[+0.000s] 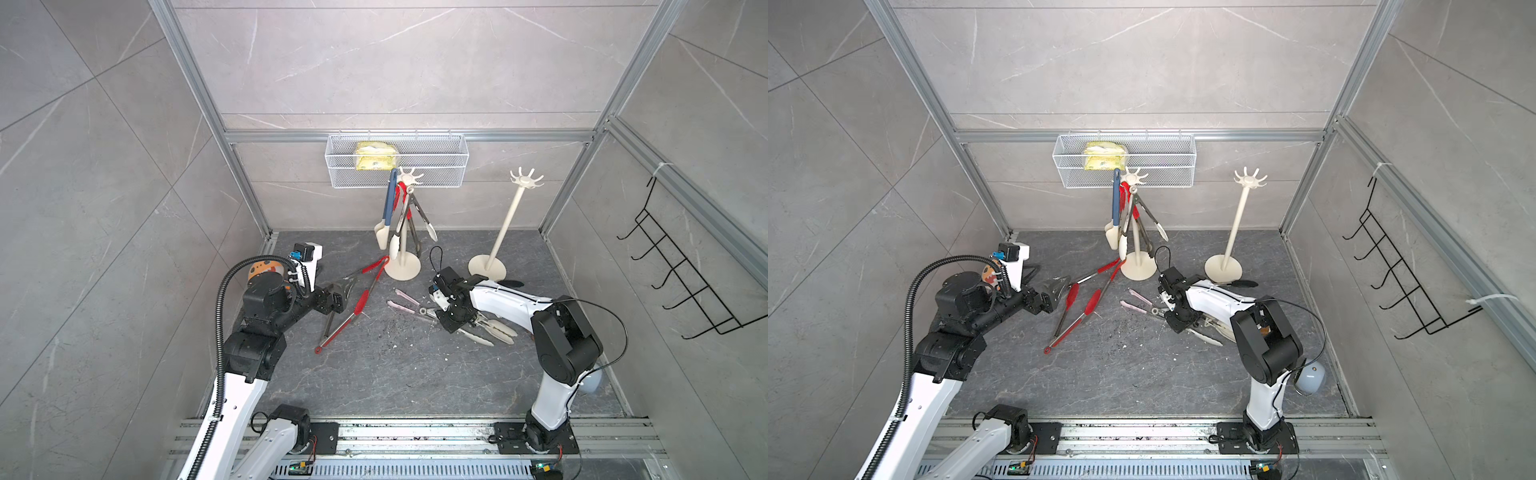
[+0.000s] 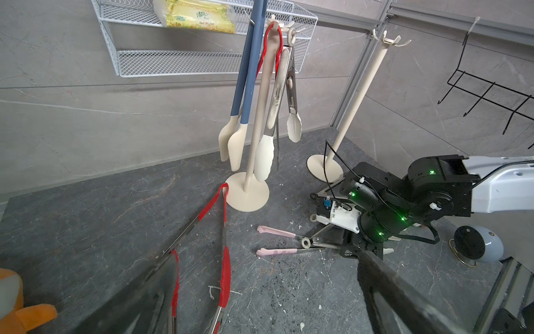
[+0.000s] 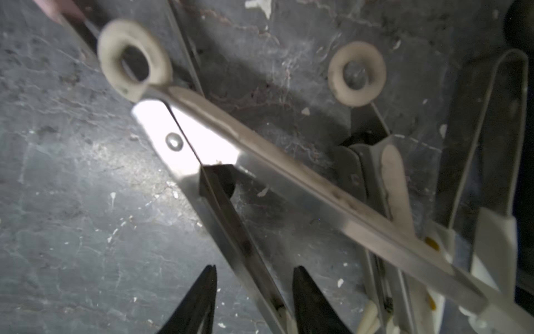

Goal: Hang food tongs on kitchen utensil racks
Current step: Pick up the food tongs from the center of the board.

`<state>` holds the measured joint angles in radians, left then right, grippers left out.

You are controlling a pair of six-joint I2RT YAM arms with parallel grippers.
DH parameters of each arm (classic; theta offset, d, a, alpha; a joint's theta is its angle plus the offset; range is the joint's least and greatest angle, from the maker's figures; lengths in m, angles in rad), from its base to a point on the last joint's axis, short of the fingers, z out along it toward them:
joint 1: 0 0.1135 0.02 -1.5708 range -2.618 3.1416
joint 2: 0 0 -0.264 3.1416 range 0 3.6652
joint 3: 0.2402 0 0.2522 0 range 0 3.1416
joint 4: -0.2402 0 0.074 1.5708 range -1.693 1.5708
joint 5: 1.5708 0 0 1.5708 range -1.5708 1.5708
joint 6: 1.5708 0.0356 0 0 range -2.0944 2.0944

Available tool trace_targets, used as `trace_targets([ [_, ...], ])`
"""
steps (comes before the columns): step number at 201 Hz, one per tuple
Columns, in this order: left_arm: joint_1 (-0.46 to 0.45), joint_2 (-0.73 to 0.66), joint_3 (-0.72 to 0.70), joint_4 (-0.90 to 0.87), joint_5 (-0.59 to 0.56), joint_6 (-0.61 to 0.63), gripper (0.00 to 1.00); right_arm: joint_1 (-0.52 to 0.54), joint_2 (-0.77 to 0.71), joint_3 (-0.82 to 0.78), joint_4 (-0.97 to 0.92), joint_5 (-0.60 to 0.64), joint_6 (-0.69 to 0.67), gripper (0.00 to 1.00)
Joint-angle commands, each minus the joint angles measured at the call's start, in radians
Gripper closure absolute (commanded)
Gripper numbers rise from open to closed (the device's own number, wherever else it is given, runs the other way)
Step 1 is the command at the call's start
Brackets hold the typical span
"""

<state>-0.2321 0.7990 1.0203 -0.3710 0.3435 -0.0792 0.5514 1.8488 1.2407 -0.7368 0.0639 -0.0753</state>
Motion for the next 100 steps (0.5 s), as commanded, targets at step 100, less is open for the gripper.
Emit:
trace_targets([
  [100,0.000,0.000,-0.058,0.042,0.010,-0.014,0.00,0.033,0.024,0.016,0.023,-0.023,-0.017,0.85],
])
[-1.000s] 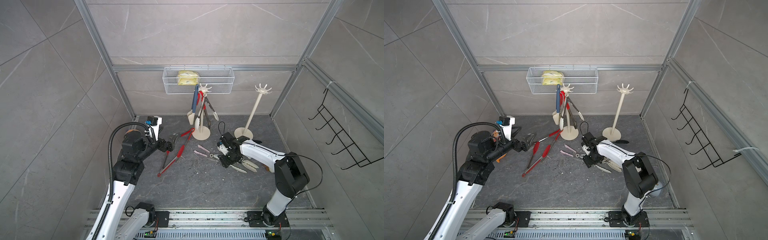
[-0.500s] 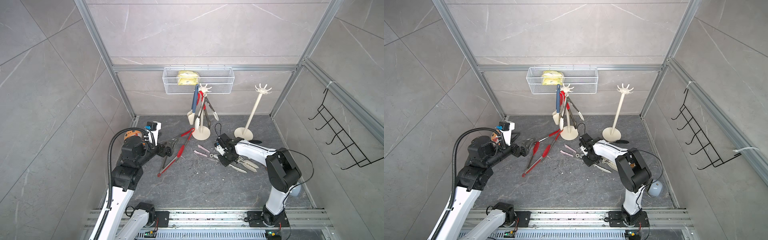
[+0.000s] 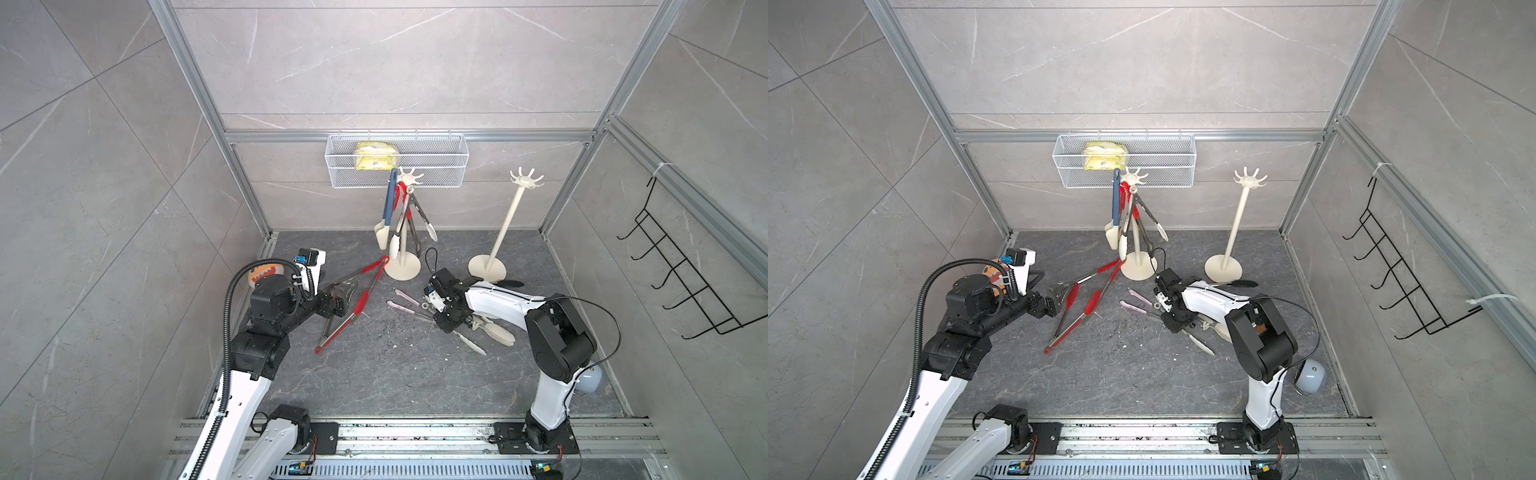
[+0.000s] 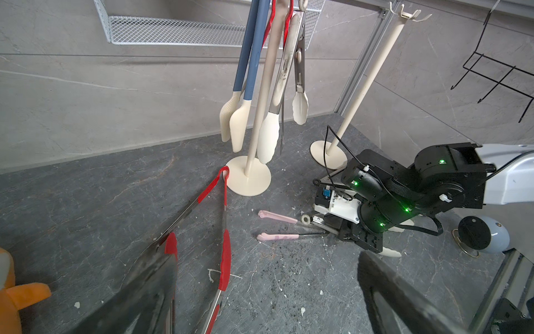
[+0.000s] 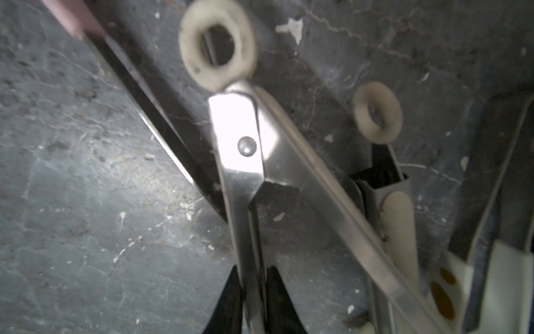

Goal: Hang food tongs on kitchen utensil racks
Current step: Pick up the food tongs from the center of the board.

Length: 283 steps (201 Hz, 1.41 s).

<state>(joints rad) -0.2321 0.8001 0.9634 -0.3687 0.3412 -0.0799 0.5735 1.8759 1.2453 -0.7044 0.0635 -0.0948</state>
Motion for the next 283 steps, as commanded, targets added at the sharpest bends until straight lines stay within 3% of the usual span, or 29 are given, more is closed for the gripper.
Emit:
trace_targets([
  [1,-0.001,0.000,-0.002,0.039,0.012,-0.014,0.00,0.011,-0.005,0.011,-0.009,-0.022,0.003,0.85],
  [31,0.000,0.005,-0.006,0.057,0.019,-0.018,0.00,0.012,-0.025,0.009,-0.010,-0.041,-0.004,0.91],
  [151,0.000,0.036,-0.044,0.132,0.062,-0.039,0.00,0.017,-0.175,0.031,-0.068,-0.083,-0.008,0.93],
  [283,0.000,0.050,-0.066,0.185,0.059,-0.031,0.00,0.016,-0.332,0.191,-0.111,-0.248,0.033,0.94],
])
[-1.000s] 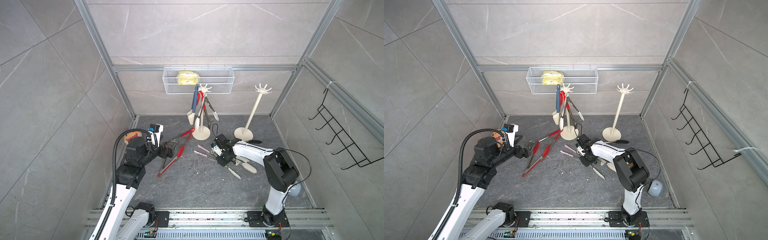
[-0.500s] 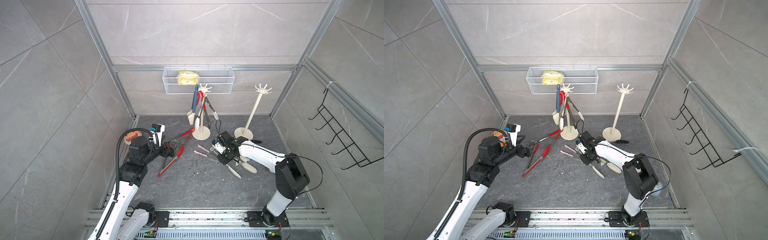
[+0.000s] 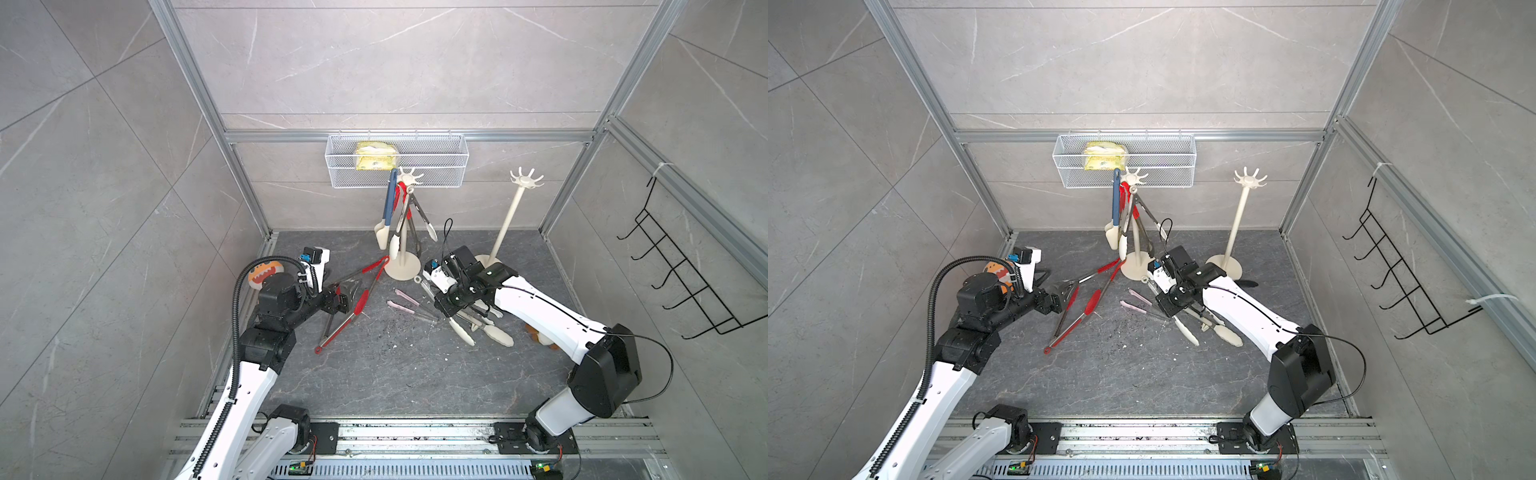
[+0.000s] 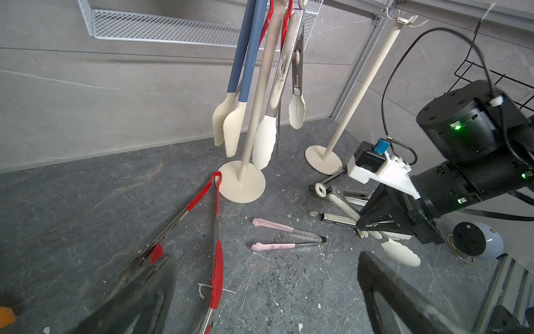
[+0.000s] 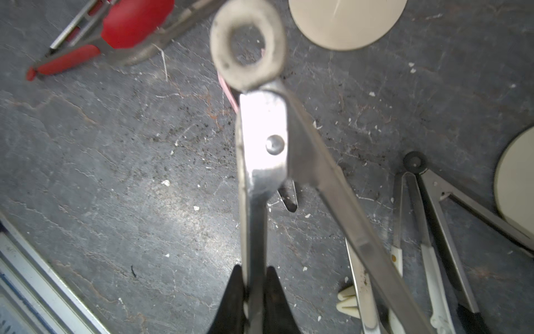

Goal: Hang food tongs on kitchen utensil racks
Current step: Pick up the food tongs from the center of the board.

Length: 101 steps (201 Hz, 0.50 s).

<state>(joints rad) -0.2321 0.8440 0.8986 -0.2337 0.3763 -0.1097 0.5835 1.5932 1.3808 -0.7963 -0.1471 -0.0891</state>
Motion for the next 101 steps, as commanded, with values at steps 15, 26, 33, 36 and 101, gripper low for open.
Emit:
trace_targets([
  [15,0.000,0.009,-0.003,0.057,0.026,-0.003,0.00,0.006,-0.059,0.081,-0.020,-0.046,0.034,0.94],
  [26,0.000,0.012,-0.003,0.064,0.025,-0.011,0.00,0.004,-0.063,0.103,-0.026,-0.055,0.038,0.95],
  [33,0.000,0.016,0.000,0.068,0.027,-0.014,0.00,0.004,-0.066,0.116,-0.027,-0.056,0.041,0.94],
  [36,0.000,0.018,0.001,0.069,0.030,-0.017,0.00,0.005,-0.068,0.120,-0.026,-0.057,0.042,0.95],
  [101,0.000,0.039,0.007,0.098,0.055,-0.044,0.00,-0.039,-0.111,0.197,0.027,-0.069,0.069,0.96],
])
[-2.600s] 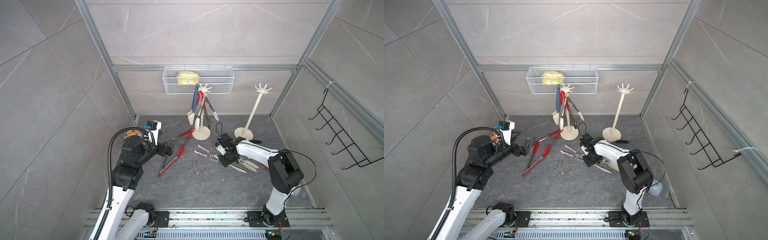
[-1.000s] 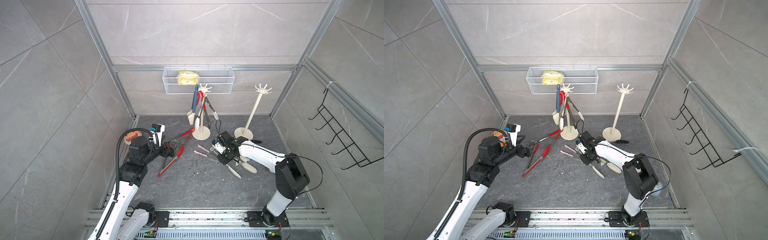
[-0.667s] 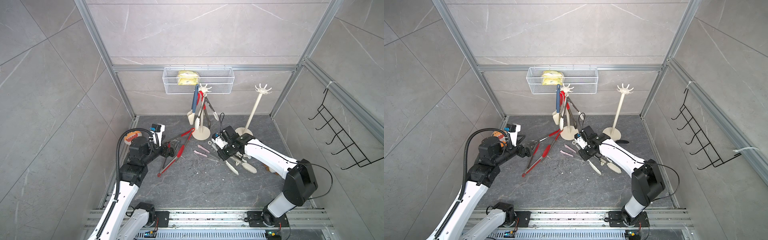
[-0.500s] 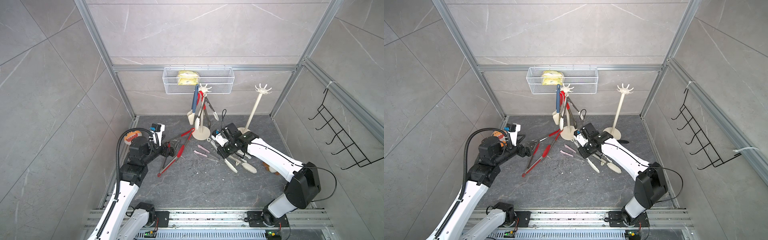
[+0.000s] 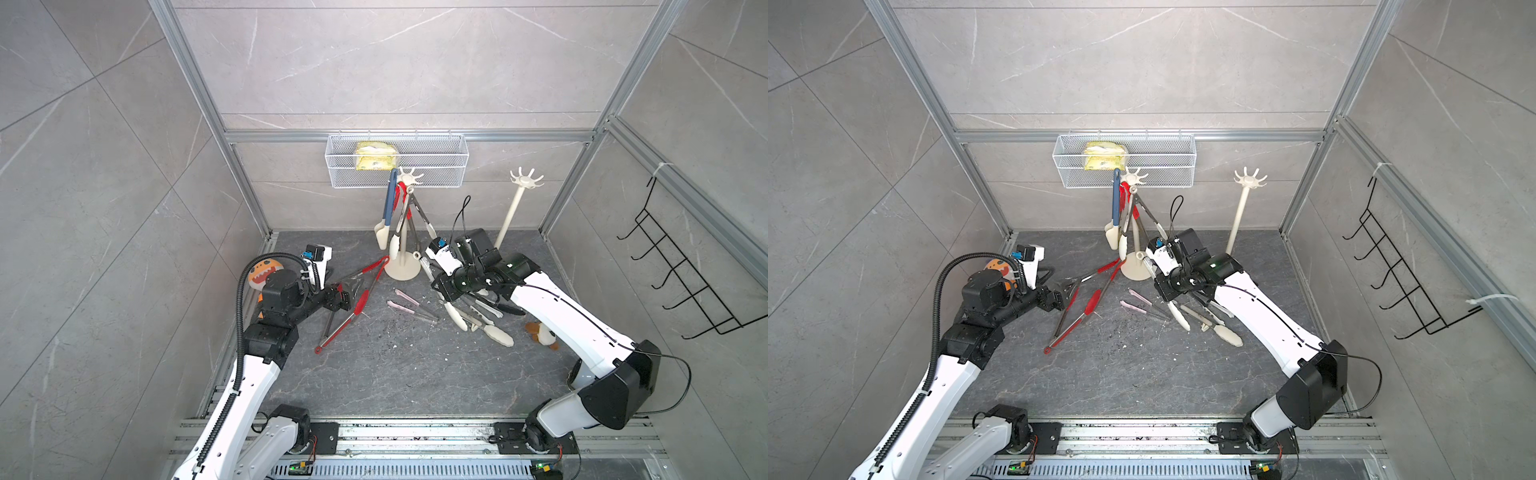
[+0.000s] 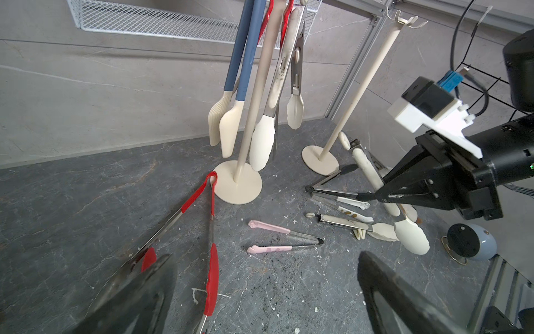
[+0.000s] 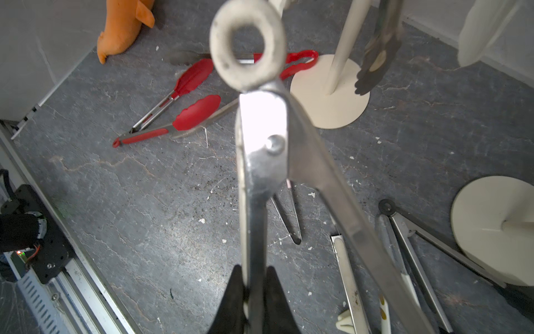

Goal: Hang food tongs on kitchen utensil racks
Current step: Pick up the food tongs from the center of the board, then hang the food tongs on the rack.

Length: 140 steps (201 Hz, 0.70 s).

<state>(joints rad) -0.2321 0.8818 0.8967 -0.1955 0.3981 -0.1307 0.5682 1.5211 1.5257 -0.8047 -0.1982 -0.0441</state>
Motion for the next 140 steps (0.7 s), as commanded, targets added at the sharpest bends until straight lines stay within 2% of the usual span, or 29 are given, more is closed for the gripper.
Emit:
trace_targets([
  [1,0.000,0.002,0.010,0.060,0.033,-0.024,0.00,-0.024,-0.039,0.053,0.037,-0.019,0.024,0.96],
  [140,-0.001,-0.016,-0.001,0.053,0.049,-0.044,0.00,-0.164,0.090,0.250,0.159,-0.166,0.075,0.99],
])
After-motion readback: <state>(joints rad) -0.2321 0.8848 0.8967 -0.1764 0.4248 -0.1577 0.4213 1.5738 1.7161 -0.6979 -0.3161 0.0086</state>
